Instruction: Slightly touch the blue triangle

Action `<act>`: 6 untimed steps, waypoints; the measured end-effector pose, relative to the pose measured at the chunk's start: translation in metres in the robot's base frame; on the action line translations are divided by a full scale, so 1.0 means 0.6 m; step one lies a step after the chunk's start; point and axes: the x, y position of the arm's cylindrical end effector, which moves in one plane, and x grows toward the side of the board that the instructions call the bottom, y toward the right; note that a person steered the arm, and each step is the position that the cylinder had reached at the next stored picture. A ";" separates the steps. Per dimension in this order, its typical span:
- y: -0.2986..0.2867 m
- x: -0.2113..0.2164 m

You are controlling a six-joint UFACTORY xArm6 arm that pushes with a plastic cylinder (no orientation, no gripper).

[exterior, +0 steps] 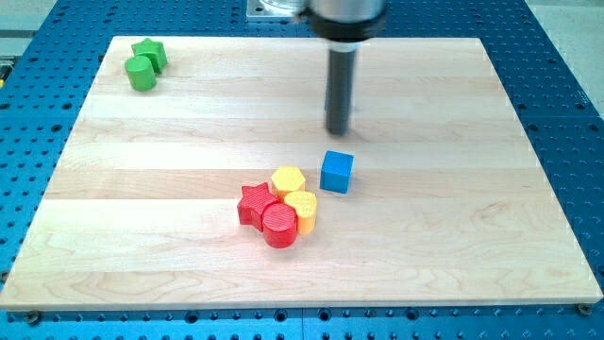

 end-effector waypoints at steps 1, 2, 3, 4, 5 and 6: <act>0.051 -0.071; 0.025 -0.168; -0.067 -0.171; -0.025 -0.124; 0.057 -0.107; 0.103 -0.153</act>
